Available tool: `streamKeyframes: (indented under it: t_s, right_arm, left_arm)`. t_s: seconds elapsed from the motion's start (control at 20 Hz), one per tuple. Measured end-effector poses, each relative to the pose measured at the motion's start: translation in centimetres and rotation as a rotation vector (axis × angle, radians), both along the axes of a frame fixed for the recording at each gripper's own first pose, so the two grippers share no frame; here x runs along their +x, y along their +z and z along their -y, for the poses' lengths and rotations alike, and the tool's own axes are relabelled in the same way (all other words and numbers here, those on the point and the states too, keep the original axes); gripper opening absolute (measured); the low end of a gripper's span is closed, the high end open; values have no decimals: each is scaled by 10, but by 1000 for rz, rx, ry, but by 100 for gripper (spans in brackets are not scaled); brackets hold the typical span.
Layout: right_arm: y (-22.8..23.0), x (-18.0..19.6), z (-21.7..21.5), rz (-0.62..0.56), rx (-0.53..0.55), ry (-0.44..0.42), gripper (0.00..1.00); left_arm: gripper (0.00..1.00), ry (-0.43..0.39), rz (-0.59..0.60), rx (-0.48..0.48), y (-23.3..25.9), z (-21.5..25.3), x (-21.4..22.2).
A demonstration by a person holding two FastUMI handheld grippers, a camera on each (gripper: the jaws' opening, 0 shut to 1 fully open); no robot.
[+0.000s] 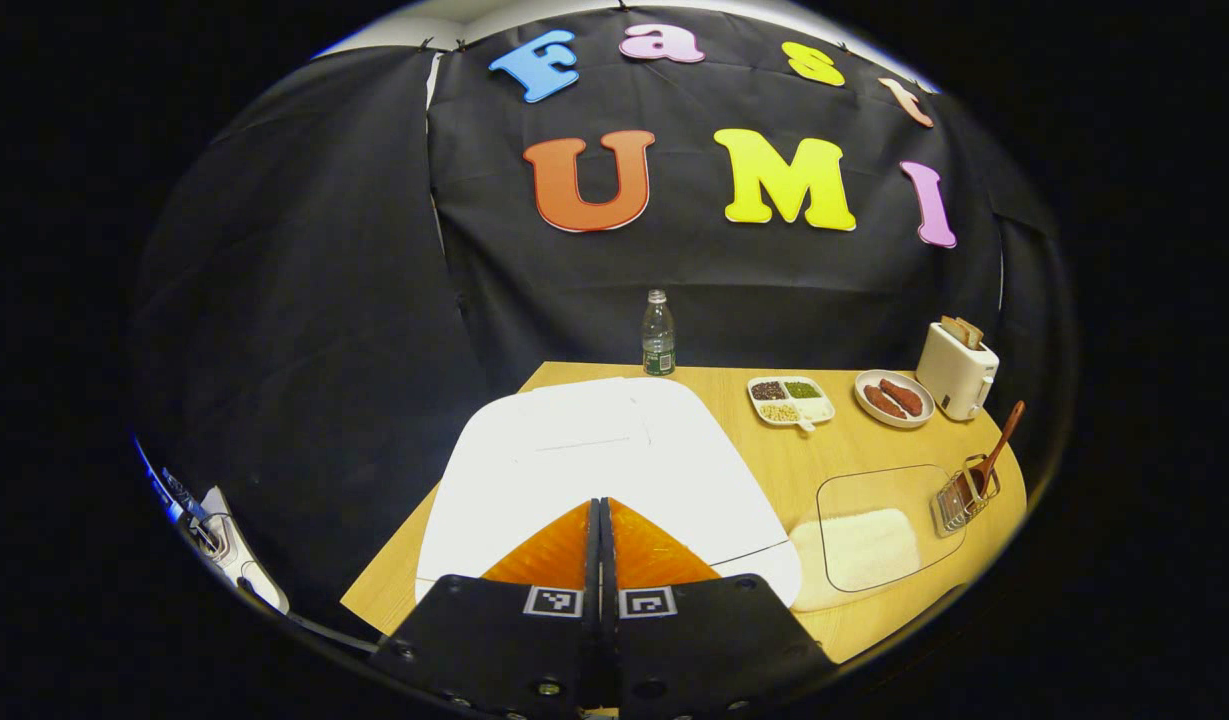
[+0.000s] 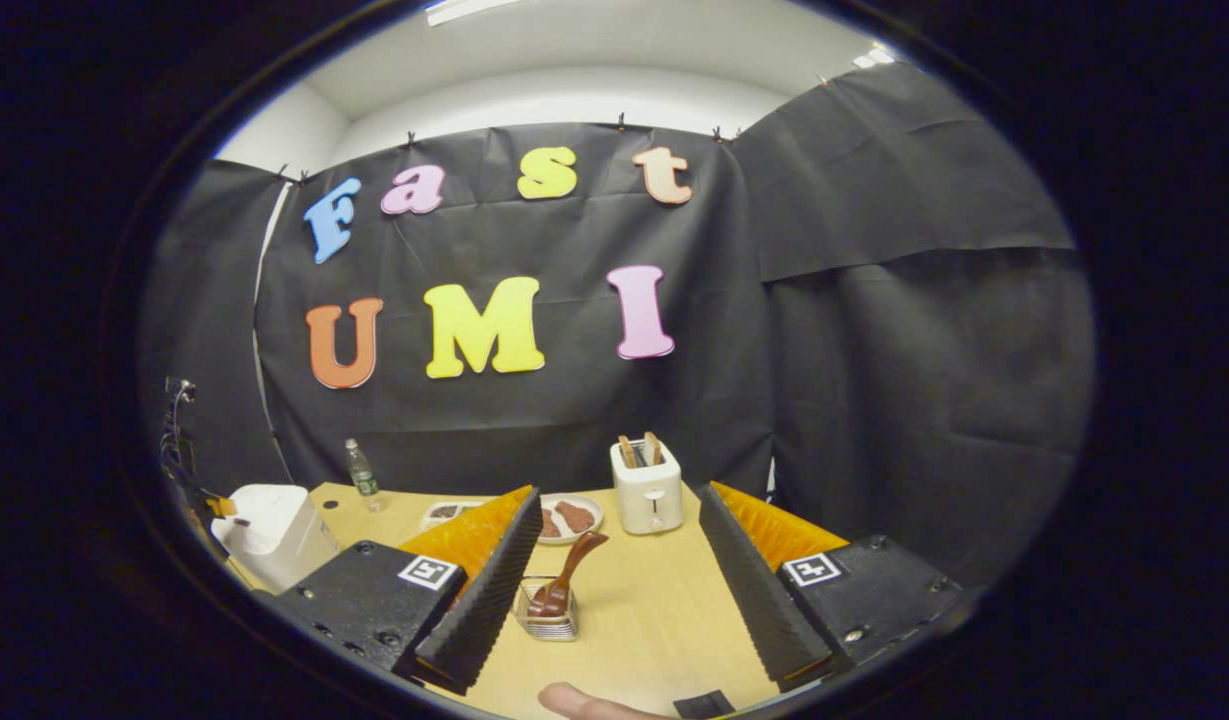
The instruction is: Close the left gripper, press the button to open the rice cooker; take a wooden spoon from the chopstick holder with the right hand, scoop a spoonful of rice and pour it into the rice cooker, then put the wooden spoon back into the chopstick holder.
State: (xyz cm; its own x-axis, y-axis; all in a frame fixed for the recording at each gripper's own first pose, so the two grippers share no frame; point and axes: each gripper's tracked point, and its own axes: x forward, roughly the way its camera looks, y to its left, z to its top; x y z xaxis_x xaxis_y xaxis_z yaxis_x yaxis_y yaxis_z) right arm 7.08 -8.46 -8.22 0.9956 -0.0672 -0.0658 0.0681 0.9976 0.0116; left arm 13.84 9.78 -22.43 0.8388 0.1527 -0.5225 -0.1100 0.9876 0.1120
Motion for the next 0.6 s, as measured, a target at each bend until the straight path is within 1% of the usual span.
streamKeyframes:
  t_s: [0.15, 0.2, 0.35, 0.6]
  right_arm:
    - [1, 0, 8, 11, 4, -19, 100]
    - [1, 1, 9, 11, 14, -17, 100]
    - [-6, 2, 4, -6, 18, -3, 100]
    - [-8, 1, 3, -2, 12, 1, 100]
  left_arm:
    - [0, 18, -40, -37, -13, 0, -5]
    - [0, 12, -35, -34, -11, 0, -2]
    - [0, 14, -72, -26, -18, 0, -3]
    - [0, 26, -74, -8, -17, -1, -7]
